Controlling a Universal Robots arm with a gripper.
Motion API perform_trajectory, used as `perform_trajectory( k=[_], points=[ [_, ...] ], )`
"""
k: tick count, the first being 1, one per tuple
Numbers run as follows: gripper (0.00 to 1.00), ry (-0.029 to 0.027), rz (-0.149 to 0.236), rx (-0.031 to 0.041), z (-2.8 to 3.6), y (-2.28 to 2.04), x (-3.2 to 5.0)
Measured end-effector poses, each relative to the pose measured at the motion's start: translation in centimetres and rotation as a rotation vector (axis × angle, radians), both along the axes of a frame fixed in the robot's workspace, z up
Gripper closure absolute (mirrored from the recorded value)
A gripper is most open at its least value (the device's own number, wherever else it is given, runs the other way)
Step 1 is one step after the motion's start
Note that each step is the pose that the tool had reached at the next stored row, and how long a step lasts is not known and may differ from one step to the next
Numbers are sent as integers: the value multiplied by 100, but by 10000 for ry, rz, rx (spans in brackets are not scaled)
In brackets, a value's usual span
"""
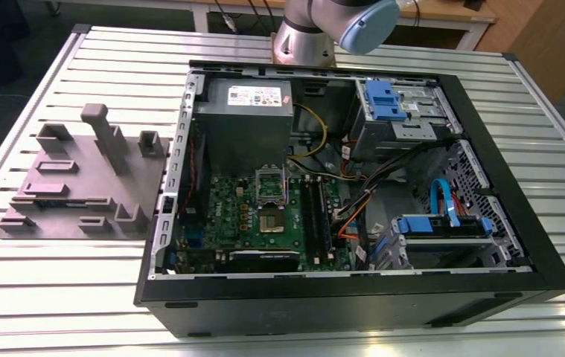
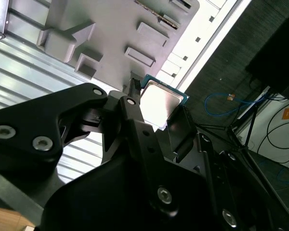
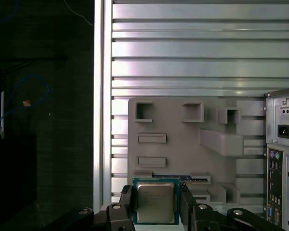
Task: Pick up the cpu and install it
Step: 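Pick up the cpu and move it towards the insertion slot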
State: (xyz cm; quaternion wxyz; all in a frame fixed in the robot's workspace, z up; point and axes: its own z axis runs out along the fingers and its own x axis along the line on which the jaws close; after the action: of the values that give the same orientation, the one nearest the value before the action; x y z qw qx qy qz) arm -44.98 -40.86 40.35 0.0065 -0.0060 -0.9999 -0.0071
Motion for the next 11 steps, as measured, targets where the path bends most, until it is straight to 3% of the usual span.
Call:
perform_trajectory(
  k=[11],
  points=[
    [53,-2,1,1,-1,-1,33]
  ],
)
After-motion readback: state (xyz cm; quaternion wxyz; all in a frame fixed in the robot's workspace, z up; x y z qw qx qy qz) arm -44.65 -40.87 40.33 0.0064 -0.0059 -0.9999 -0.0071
